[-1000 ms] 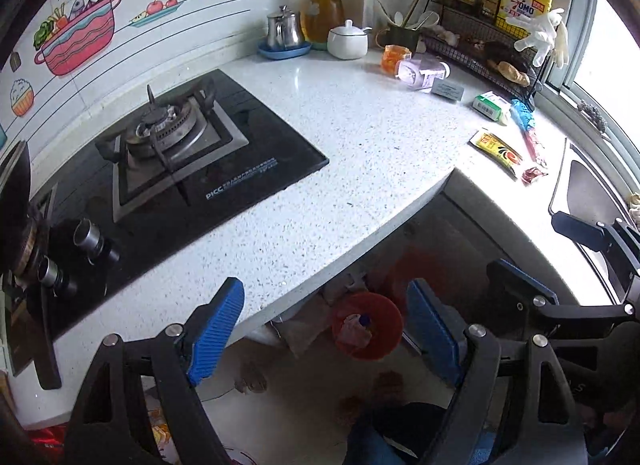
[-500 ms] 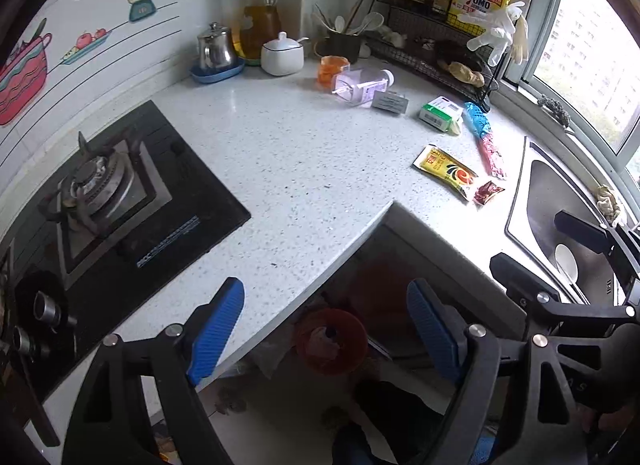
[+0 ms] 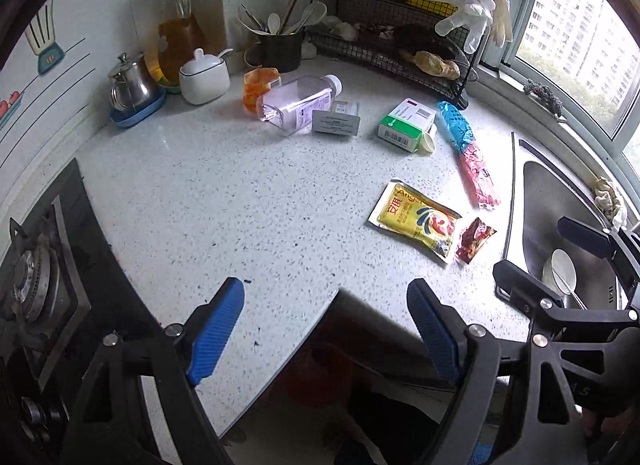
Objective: Collect trash
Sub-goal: 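Raise both tools back up to the counter beside the sink, then grasp the yellow yeast packet with the right tool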
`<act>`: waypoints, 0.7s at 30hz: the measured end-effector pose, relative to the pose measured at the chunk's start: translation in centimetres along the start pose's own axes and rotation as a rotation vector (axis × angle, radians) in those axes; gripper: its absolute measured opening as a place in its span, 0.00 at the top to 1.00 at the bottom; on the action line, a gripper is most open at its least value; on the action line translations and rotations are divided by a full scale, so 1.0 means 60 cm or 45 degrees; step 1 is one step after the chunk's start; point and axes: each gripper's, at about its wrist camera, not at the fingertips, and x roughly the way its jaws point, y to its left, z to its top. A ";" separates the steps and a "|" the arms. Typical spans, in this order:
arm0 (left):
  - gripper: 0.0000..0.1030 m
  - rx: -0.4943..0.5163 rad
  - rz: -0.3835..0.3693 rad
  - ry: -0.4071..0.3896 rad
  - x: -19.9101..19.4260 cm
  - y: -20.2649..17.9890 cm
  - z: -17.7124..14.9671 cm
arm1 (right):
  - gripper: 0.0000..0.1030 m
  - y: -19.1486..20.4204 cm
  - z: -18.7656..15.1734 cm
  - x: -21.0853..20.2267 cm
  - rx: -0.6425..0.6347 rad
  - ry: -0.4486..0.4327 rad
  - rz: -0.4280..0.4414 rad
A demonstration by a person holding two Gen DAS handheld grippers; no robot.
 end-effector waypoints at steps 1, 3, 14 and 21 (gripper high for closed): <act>0.20 -0.002 0.001 0.016 0.012 -0.004 0.007 | 0.19 -0.005 0.005 0.010 -0.007 0.018 0.010; 0.20 -0.015 0.005 0.045 0.033 -0.006 0.018 | 0.19 -0.010 0.015 0.029 -0.028 0.039 0.024; 0.20 -0.131 0.063 0.203 0.124 0.022 0.029 | 0.19 0.010 0.053 0.147 -0.247 0.231 0.187; 0.20 -0.195 0.099 0.283 0.168 0.032 0.025 | 0.19 0.024 0.060 0.208 -0.388 0.332 0.258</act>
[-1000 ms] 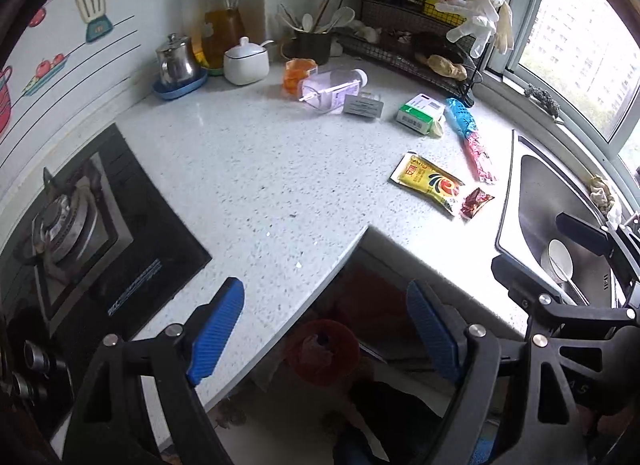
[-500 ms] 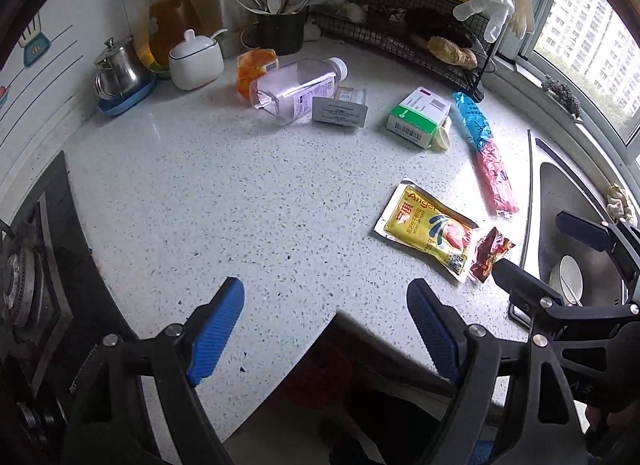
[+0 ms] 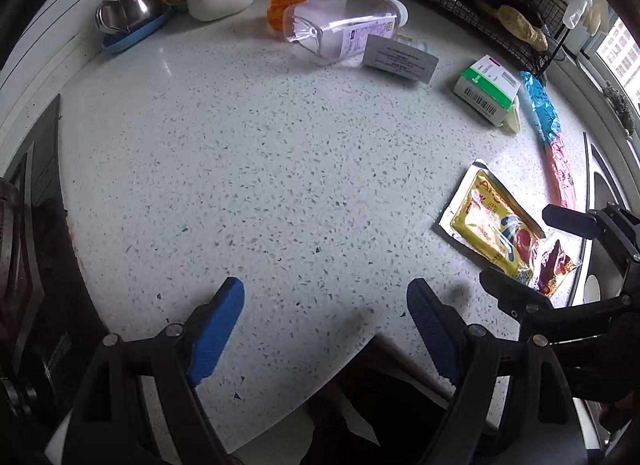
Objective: Collect trash
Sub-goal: 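Grasp the yellow yeast packet with the right tool, then grasp the orange glass cup with the left tool while the right tool holds the yeast packet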
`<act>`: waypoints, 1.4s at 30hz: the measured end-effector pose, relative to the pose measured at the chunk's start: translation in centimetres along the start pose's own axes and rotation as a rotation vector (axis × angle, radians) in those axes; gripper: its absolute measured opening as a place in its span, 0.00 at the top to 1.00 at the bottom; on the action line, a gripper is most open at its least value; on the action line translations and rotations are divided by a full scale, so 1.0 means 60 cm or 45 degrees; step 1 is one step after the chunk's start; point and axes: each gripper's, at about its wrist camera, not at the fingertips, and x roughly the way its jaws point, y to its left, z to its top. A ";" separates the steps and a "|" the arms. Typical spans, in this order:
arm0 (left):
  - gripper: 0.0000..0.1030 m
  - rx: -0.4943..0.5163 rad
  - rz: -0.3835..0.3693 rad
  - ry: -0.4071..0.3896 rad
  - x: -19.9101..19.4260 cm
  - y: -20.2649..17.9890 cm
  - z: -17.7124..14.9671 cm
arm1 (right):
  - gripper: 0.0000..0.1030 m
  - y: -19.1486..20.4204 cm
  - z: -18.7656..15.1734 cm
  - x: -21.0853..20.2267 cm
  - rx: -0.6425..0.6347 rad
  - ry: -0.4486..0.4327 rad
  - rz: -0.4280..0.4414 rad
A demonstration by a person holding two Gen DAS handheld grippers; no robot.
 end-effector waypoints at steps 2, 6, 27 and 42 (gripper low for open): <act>0.20 -0.009 0.013 0.012 0.006 -0.002 -0.001 | 0.19 0.000 0.003 0.011 -0.047 0.005 0.010; 0.20 -0.049 0.014 0.022 0.013 0.003 0.001 | 0.15 -0.001 0.011 0.015 -0.095 -0.015 0.066; 0.20 0.117 0.007 0.013 -0.011 -0.025 0.079 | 0.70 -0.068 -0.016 -0.016 0.043 -0.088 0.183; 0.20 0.414 -0.039 -0.127 -0.064 -0.013 0.288 | 0.70 -0.128 0.134 -0.104 0.380 -0.248 0.024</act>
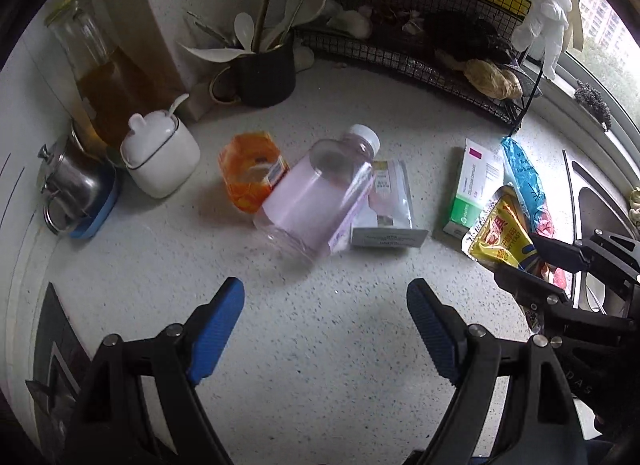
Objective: Collect trash
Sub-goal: 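Grasp the orange glass cup with the left tool while the right tool holds the yeast packet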
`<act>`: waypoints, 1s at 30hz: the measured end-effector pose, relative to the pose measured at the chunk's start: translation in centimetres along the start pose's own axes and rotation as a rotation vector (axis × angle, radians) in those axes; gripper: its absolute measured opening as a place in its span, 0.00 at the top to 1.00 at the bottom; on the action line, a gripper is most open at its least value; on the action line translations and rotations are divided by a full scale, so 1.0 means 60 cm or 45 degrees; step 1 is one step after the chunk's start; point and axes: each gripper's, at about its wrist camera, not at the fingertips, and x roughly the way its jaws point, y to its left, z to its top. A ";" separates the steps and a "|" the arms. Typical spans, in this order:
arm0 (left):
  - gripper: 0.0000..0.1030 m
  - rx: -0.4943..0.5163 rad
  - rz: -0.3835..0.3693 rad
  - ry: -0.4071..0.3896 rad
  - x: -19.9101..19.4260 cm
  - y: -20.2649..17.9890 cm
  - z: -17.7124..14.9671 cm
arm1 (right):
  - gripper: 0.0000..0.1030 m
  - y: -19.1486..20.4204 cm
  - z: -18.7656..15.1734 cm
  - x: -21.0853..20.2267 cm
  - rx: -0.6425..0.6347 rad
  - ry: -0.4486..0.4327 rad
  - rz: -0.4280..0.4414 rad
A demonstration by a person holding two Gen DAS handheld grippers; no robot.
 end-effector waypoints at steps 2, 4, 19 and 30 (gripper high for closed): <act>0.20 0.034 0.005 -0.011 -0.001 0.020 0.027 | 0.70 0.010 0.028 0.005 0.020 -0.021 -0.010; 0.20 0.056 0.018 -0.015 0.003 0.036 0.050 | 0.69 0.022 0.053 0.015 0.038 -0.033 -0.015; 0.20 0.064 -0.048 0.106 0.139 0.120 0.140 | 0.69 0.030 0.162 0.137 0.106 0.072 -0.046; 0.21 0.057 -0.085 0.152 0.198 0.132 0.153 | 0.69 0.028 0.186 0.176 0.109 0.103 -0.039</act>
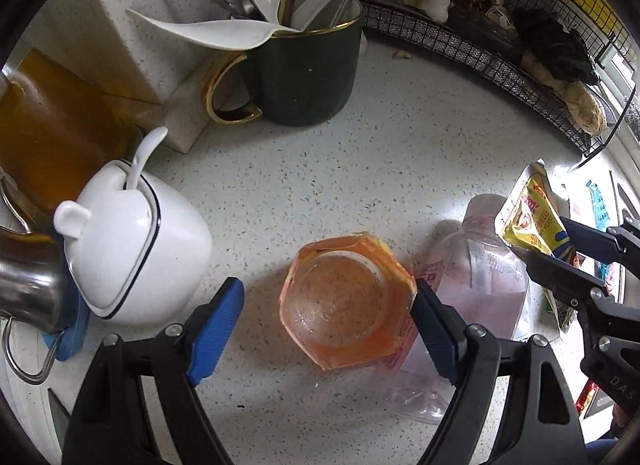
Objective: Collect trash
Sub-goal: 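Grasp the orange glass cup with the left tool while the right tool holds the yeast packet, then carry the orange cup and yeast packet down to the red bin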
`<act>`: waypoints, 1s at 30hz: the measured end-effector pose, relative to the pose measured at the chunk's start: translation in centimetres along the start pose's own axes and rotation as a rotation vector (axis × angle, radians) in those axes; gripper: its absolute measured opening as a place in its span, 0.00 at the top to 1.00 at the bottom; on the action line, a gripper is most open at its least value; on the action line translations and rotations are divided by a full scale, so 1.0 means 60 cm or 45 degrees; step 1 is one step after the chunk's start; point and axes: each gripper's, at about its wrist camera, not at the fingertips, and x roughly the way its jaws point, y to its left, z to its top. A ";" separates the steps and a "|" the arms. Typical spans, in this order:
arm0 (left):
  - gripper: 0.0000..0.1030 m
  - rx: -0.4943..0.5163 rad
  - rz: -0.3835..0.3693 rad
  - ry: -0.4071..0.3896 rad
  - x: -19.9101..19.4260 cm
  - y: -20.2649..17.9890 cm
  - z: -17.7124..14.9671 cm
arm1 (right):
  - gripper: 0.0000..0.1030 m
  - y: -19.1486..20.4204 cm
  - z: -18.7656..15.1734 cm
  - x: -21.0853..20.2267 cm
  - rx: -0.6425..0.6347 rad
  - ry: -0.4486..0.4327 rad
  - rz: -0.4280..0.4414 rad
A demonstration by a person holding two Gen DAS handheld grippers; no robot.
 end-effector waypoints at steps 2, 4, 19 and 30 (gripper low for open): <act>0.40 0.019 -0.003 -0.015 -0.001 -0.006 -0.003 | 0.69 -0.002 -0.003 -0.001 0.004 0.002 0.001; 0.42 0.039 0.005 -0.021 -0.004 -0.014 -0.008 | 0.69 -0.004 -0.008 -0.005 0.006 0.004 0.002; 0.46 0.024 0.002 -0.123 -0.069 -0.094 -0.081 | 0.69 -0.017 -0.086 -0.067 0.019 -0.010 -0.004; 0.46 -0.125 0.074 -0.226 -0.182 -0.123 -0.195 | 0.69 0.013 -0.142 -0.149 -0.112 -0.113 0.086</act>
